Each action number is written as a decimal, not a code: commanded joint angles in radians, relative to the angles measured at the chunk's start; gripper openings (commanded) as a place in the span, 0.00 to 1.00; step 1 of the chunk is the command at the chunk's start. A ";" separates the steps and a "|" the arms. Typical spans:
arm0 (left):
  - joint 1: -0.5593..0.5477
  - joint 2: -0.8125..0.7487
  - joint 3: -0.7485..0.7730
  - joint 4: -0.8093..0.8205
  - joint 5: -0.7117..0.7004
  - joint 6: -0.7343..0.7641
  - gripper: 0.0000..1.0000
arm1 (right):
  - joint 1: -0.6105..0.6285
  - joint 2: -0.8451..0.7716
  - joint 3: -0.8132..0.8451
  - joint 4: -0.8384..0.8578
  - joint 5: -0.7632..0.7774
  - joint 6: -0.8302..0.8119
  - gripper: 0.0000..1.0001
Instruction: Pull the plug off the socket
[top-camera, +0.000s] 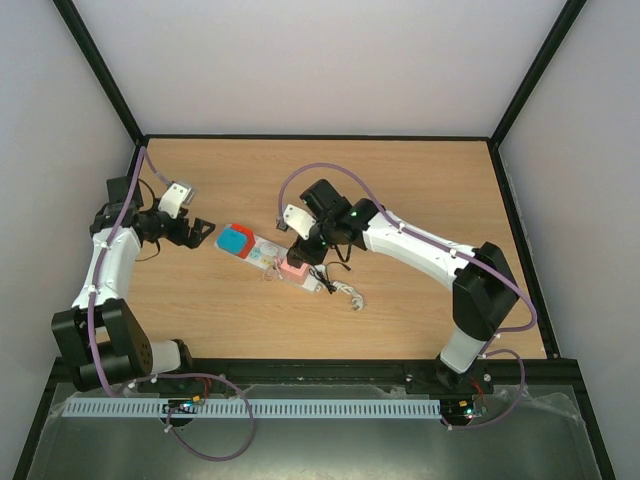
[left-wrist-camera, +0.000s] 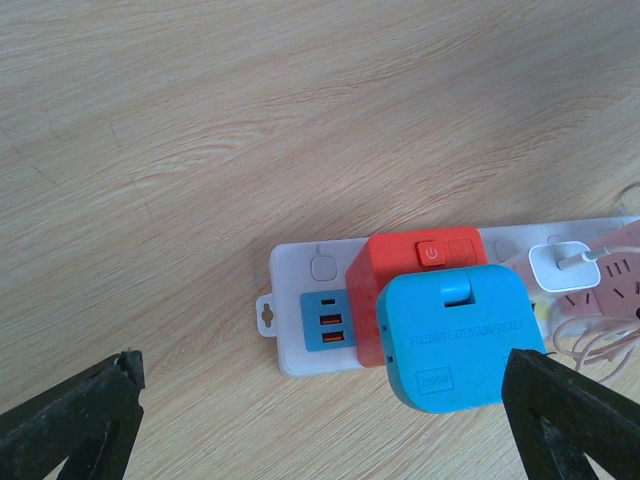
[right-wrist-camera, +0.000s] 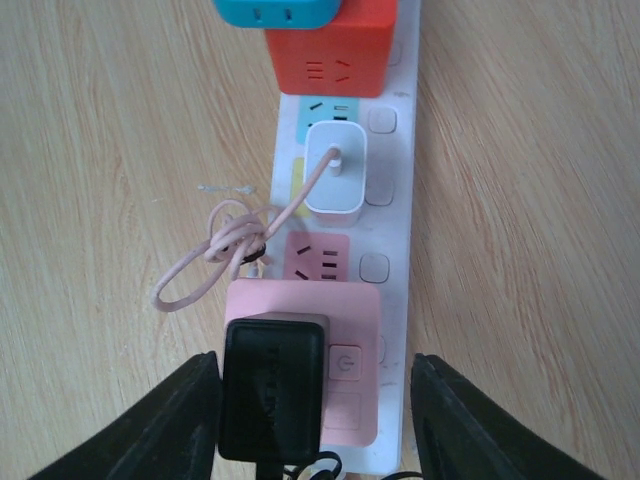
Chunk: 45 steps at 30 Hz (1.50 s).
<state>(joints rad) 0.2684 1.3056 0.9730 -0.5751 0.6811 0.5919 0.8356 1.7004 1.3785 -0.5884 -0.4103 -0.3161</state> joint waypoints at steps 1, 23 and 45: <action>-0.006 0.002 -0.005 -0.002 0.022 0.007 1.00 | 0.015 0.022 0.004 -0.054 0.026 -0.011 0.45; -0.068 -0.012 0.000 0.049 -0.031 -0.027 1.00 | 0.000 -0.152 -0.210 -0.146 0.161 -0.164 0.15; -0.229 -0.095 -0.095 0.086 0.027 0.101 1.00 | -0.231 -0.423 -0.461 -0.305 0.049 -0.524 0.31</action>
<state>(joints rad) 0.0658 1.2022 0.8539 -0.4175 0.6044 0.5838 0.6205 1.2675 0.9611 -0.7052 -0.4221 -0.7628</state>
